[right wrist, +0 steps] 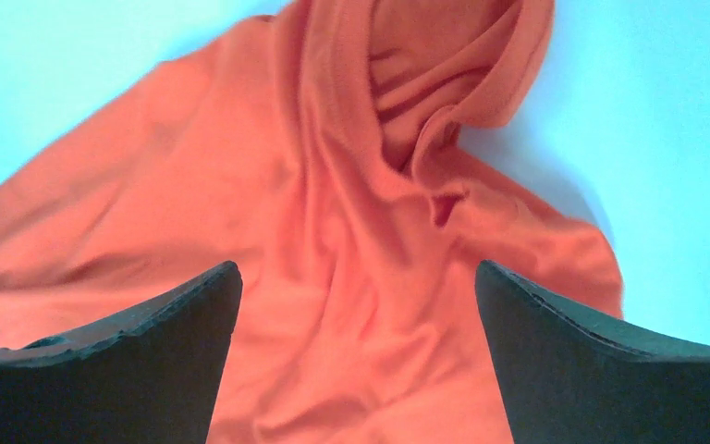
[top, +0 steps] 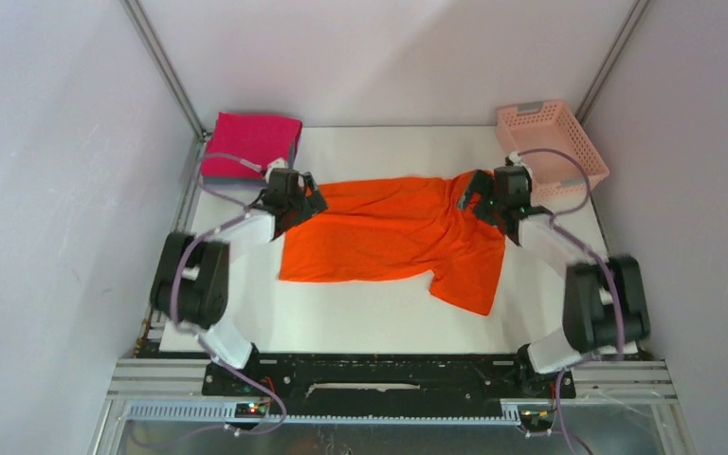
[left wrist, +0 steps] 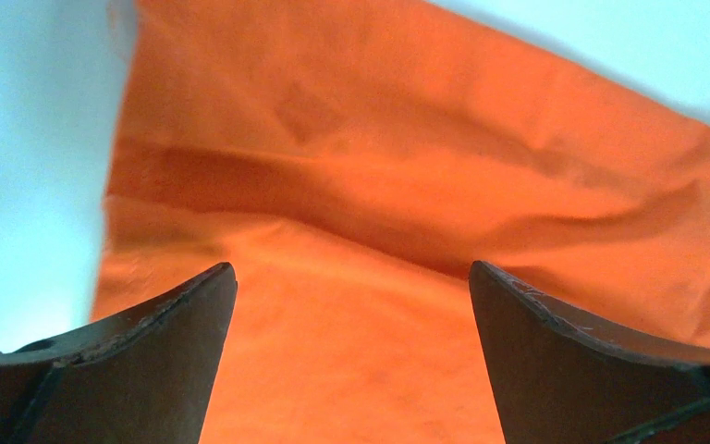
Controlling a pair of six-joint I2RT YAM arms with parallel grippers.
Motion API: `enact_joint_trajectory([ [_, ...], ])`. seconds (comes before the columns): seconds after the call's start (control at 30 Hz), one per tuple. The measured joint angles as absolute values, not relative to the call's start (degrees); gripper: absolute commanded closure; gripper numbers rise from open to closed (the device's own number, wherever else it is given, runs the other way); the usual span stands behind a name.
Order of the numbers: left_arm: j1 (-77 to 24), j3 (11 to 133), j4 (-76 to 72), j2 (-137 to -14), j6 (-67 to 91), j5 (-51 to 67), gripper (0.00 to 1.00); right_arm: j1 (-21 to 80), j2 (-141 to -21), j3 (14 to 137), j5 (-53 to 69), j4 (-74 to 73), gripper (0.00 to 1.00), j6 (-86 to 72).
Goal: Fold and stack the t-shirts
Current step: Flatten out the T-shirt at the center of the board.
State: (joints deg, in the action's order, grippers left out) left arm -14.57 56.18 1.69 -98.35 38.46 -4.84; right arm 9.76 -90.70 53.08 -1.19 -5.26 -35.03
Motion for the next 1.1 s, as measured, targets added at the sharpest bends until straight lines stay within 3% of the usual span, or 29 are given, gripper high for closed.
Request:
enact_joint_trajectory([
  [0.27,-18.8,37.7,7.4,-61.2,41.5,-18.5,0.0,10.8,-50.1,33.0,-10.2,-6.7,0.0,-38.0],
  [0.43,-18.7,25.4,16.4,-50.4,46.3,-22.6,0.06,9.9,-36.2,24.2,-15.0,-10.7,0.0,-40.2],
  [0.6,-18.7,23.4,20.0,-50.1,48.2,-23.4,0.27,9.9,-32.3,21.5,-15.5,-12.8,0.0,-40.6],
  [0.73,-18.7,23.6,19.4,-56.5,48.1,-23.2,0.46,9.9,-33.4,21.5,-15.5,-12.8,0.0,-40.6],
  [0.97,-18.7,28.1,18.5,-68.8,48.0,-22.3,0.51,9.9,-36.6,21.5,-15.5,-12.8,0.0,-40.5],
  [1.1,-18.7,30.4,17.9,-72.4,47.9,-22.2,0.59,9.9,-36.8,21.5,-15.6,-12.8,0.0,-40.5],
])
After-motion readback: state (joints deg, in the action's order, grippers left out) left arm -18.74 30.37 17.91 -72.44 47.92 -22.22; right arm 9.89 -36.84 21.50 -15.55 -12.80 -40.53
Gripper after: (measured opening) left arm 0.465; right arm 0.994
